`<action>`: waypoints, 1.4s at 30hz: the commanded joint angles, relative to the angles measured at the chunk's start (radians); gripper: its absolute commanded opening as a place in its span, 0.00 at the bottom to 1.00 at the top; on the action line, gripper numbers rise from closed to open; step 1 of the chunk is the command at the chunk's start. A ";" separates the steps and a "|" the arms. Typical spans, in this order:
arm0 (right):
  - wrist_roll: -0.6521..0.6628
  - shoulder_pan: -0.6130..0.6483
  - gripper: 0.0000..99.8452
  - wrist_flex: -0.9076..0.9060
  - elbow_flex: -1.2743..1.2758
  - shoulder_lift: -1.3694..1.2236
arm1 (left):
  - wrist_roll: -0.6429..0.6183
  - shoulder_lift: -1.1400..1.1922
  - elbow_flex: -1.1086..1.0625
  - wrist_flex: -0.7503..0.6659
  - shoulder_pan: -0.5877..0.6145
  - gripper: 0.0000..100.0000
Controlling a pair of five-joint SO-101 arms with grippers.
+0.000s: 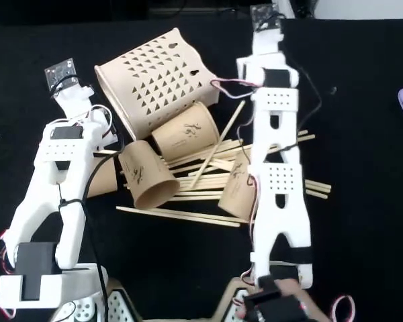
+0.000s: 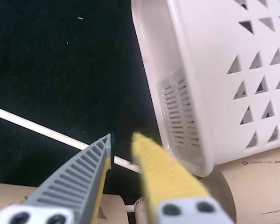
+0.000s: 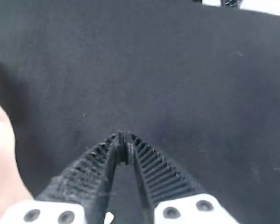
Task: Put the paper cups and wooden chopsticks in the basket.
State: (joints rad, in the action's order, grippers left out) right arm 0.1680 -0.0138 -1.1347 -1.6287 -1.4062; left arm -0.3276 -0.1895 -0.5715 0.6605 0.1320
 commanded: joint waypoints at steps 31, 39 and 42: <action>0.281 0.135 0.01 -0.626 -0.039 0.206 | 0.000 0.074 0.005 -0.046 -0.004 0.20; 0.153 0.029 0.01 -0.632 -0.036 0.398 | -0.003 0.074 0.007 -0.046 -0.004 0.20; 0.123 0.002 0.01 -0.634 -0.033 0.499 | -0.003 0.074 0.012 -0.046 -0.004 0.20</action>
State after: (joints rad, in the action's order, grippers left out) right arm 0.3245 0.0199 -1.7300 -1.6287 -1.0579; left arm -0.3276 -0.0913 -0.5715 0.6283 0.1320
